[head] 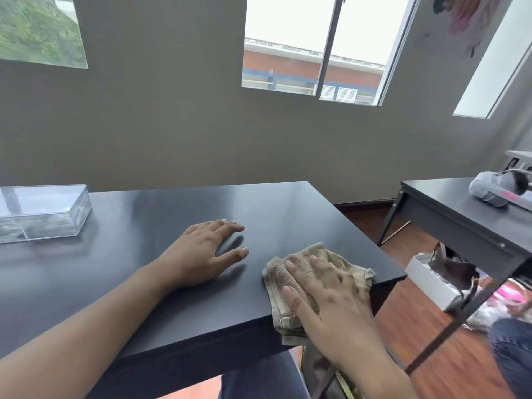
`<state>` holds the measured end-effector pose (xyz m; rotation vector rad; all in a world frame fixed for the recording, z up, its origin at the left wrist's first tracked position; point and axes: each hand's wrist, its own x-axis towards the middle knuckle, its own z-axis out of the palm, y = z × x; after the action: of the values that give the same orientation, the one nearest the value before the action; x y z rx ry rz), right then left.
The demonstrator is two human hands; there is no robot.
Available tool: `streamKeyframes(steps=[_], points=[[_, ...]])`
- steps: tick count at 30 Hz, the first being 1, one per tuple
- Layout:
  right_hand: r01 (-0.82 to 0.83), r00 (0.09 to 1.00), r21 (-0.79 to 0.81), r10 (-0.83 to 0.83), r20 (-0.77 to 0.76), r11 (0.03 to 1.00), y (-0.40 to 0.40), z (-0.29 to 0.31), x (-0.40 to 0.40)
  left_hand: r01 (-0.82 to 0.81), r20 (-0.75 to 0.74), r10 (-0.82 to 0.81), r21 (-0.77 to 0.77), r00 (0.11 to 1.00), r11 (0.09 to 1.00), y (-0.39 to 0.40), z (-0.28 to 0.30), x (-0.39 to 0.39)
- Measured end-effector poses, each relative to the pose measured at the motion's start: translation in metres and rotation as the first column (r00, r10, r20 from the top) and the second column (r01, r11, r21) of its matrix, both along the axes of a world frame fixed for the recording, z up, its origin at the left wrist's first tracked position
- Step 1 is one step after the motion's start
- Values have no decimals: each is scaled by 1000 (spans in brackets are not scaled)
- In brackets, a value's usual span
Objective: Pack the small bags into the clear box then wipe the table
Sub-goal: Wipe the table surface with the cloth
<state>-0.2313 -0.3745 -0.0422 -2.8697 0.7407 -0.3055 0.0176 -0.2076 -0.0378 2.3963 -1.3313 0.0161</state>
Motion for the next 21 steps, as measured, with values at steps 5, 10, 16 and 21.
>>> streamKeyframes(steps=[5,10,16,21], points=[[32,995,100,-22,-94,994,-34,8,23,-14,-3,14,-2,1000,1000,-2,0,-1],[83,972,98,-59,-227,992,-78,16,79,-19,1,19,-33,1000,999,-2,-1,-3],[123,955,137,-79,-287,983,-118,23,156,-42,25,45,-95,999,995,-1,-3,-5],[171,942,148,-118,-313,974,-141,26,220,-47,45,53,-137,998,989,-1,-4,-7]])
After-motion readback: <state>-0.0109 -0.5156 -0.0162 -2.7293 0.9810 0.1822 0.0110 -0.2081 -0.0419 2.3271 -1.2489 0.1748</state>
